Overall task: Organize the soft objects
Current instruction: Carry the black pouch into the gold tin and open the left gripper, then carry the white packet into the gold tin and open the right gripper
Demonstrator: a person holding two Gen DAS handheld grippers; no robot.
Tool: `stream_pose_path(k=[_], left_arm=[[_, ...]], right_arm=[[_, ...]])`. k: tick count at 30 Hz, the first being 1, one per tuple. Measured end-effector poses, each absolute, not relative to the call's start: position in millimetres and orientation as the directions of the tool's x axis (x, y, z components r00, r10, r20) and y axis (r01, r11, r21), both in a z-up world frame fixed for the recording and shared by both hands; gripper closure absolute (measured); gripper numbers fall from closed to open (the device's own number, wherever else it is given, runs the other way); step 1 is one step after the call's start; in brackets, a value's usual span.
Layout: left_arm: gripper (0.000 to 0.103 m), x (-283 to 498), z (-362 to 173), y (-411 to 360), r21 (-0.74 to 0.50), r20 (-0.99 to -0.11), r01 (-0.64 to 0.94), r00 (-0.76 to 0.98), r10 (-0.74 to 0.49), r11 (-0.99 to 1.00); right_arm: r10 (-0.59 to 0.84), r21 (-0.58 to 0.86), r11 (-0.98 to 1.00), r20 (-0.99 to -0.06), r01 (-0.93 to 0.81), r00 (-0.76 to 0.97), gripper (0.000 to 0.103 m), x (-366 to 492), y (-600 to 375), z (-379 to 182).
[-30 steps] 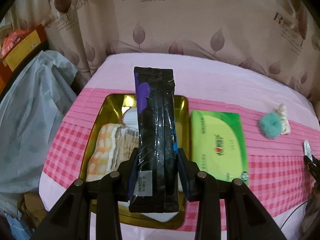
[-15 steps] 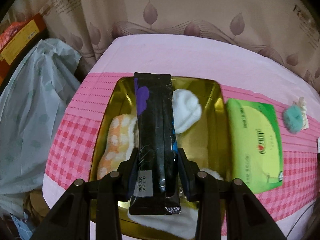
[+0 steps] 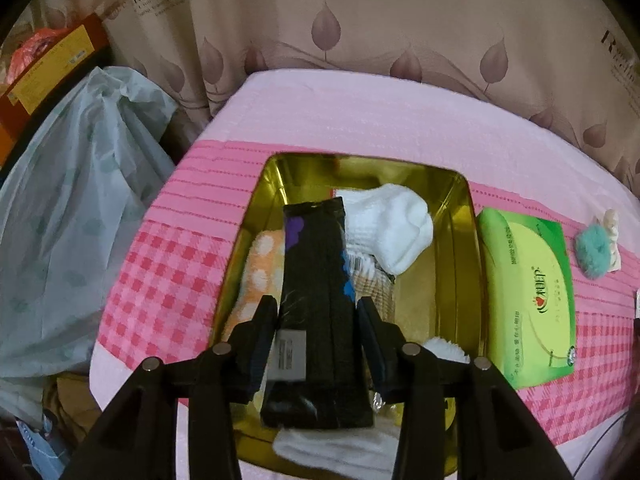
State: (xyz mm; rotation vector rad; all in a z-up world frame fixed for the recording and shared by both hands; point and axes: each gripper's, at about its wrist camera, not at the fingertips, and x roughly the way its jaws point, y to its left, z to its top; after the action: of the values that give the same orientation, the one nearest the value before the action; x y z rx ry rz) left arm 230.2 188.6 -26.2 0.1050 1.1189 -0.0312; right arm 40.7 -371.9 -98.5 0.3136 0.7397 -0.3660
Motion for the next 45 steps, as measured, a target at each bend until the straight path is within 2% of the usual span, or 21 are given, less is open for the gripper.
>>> stream_pose_path(k=[10, 20, 30, 37, 45], left_arm=[[0.06, 177.9, 4.9, 198.2, 0.071, -0.85, 0.04, 0.526, 0.039, 0.997], [0.06, 121.1, -3.2, 220.6, 0.049, -0.822, -0.049, 0.565, 0.068, 0.998], [0.06, 114.8, -9.7, 245.3, 0.067, -0.796, -0.158, 0.586, 0.148, 0.985], [0.06, 115.2, -12.6, 259.7, 0.019, -0.806, -0.192, 0.578, 0.129, 0.981], [0.06, 114.8, -12.5, 266.6, 0.011, -0.802, -0.235, 0.578, 0.149, 0.972]], right_arm=[[-0.214, 0.143, 0.892, -0.702, 0.43, 0.679, 0.05, 39.8, -371.7, -98.4], [-0.218, 0.137, 0.892, -0.704, 0.43, 0.676, 0.05, 39.6, -372.9, -98.8], [-0.255, 0.112, 0.879, -0.711, 0.464, 0.656, 0.054, 37.8, -368.5, -97.5], [-0.286, 0.096, 0.863, -0.716, 0.495, 0.637, 0.055, 43.0, -347.5, -94.3], [-0.23, 0.099, 0.906, -0.701, 0.411, 0.675, 0.056, 55.4, -301.1, -83.1]])
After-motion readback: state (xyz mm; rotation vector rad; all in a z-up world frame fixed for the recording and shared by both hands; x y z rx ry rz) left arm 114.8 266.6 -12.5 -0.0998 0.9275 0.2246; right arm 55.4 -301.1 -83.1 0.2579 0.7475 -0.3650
